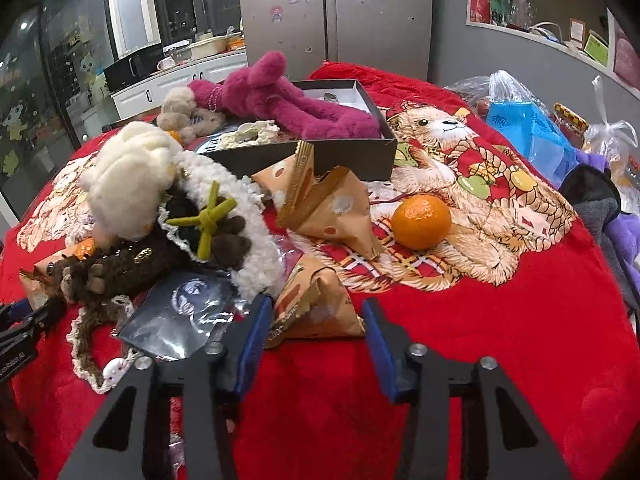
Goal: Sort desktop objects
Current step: 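Grasp the tan snack packet with the left gripper while the right gripper grasps a folded paper packet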
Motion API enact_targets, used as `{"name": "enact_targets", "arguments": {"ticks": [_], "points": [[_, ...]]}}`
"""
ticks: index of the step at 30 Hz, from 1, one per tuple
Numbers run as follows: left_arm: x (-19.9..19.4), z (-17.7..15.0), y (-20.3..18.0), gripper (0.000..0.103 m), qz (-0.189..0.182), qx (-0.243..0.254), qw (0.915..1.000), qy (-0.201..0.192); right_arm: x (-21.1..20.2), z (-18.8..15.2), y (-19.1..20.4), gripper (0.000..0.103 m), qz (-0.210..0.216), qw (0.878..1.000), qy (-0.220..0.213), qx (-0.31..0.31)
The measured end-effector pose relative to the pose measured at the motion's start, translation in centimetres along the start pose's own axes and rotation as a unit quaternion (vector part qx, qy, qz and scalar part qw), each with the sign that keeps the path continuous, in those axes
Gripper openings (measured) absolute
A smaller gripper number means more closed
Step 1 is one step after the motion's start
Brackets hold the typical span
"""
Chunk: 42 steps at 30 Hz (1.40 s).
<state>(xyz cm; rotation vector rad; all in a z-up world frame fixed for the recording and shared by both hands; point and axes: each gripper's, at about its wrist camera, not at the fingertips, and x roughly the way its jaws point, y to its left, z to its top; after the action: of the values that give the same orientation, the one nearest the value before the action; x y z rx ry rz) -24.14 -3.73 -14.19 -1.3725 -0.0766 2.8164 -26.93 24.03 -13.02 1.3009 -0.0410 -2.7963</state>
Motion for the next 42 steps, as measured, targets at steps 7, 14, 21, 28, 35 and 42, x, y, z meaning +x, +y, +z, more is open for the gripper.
{"name": "enact_targets", "arguments": {"ticks": [7,14,21,28,35,42], "points": [[-0.7,-0.5,-0.1,0.044,-0.003,0.001,1.0000,-0.001,-0.6,-0.5,0.1,0.043,-0.002,1.000,0.002,0.000],[-2.5,-0.8,-0.5,0.043,-0.014,0.002,0.9998,-0.012,-3.1,-0.6,1.1,0.043,-0.017,0.999,-0.026,-0.008],[-6.0,0.0,-1.6,0.043,-0.028,0.015,0.9985,-0.045,-6.7,0.1,3.2,0.043,-0.011,0.998,-0.051,-0.035],[-9.7,1.9,-2.7,0.043,-0.049,0.023,0.9952,-0.081,-9.9,0.7,5.4,0.043,0.002,0.996,-0.072,-0.057],[-12.0,3.9,-4.7,0.043,-0.053,0.035,0.9930,-0.099,-13.1,1.7,7.2,0.043,0.012,0.992,-0.103,-0.067],[-13.1,5.8,-6.2,0.044,-0.066,0.041,0.9905,-0.113,-14.4,3.0,7.7,0.043,0.009,0.992,-0.115,-0.059]]}}
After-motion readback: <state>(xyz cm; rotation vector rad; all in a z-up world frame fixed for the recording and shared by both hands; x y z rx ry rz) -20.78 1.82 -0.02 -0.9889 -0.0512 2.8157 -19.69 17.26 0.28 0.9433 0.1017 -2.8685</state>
